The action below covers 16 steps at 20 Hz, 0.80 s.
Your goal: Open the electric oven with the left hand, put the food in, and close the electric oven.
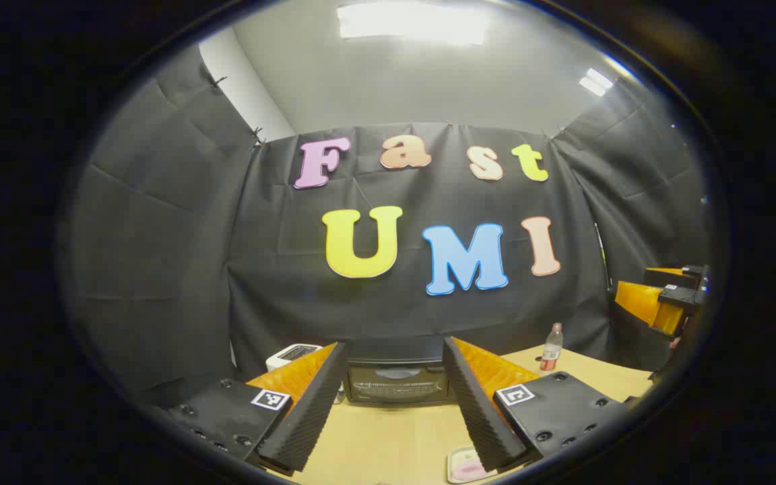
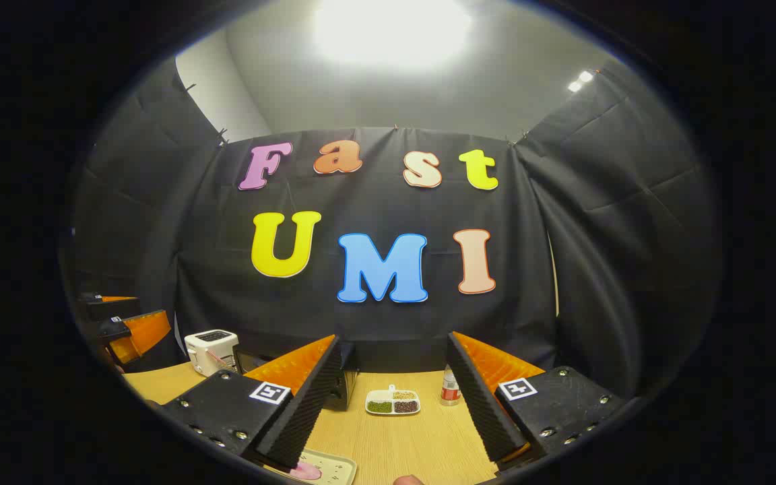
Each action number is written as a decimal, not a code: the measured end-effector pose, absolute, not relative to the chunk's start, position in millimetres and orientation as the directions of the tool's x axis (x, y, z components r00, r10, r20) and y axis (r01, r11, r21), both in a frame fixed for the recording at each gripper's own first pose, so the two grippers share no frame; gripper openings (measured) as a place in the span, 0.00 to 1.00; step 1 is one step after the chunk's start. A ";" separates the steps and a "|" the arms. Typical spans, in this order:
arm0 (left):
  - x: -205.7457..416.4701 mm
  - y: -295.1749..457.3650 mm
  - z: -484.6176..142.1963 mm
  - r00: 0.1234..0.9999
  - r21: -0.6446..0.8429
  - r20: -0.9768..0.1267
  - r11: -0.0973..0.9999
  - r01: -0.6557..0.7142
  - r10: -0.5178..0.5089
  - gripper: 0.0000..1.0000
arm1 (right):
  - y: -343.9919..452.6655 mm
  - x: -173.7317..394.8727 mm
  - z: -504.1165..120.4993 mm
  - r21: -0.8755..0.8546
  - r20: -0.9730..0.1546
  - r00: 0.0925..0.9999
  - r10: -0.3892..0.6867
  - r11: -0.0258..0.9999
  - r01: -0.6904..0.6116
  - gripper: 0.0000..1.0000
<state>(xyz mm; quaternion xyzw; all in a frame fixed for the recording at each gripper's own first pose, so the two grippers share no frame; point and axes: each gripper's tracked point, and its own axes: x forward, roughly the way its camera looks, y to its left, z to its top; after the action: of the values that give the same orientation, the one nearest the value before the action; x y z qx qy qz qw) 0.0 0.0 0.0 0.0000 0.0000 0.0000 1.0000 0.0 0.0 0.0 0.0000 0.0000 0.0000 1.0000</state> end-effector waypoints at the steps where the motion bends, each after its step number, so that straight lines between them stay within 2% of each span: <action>1: -0.7 -0.7 -0.5 1.000 0.003 0.001 1.000 0.000 0.000 1.00 | -1.5 0.3 -0.1 -0.002 0.000 1.000 -0.002 1.000 0.002 0.97; 3: -0.7 -3.2 3.5 1.000 0.002 0.006 1.000 0.001 -0.001 0.95 | -3.5 -1.4 0.8 -0.003 0.002 1.000 -0.004 1.000 0.004 0.97; 16: -8.8 -28.9 15.4 1.000 0.002 0.015 1.000 -0.018 0.018 0.91 | -23.4 -7.5 -3.3 -0.015 0.024 0.999 0.033 0.999 -0.033 0.97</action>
<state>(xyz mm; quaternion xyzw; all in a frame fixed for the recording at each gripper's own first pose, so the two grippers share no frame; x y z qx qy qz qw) -8.8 -28.9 15.4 0.0013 -0.0077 0.0090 0.9999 -7.5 -23.4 -3.3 -0.0074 -0.0122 0.0164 0.9998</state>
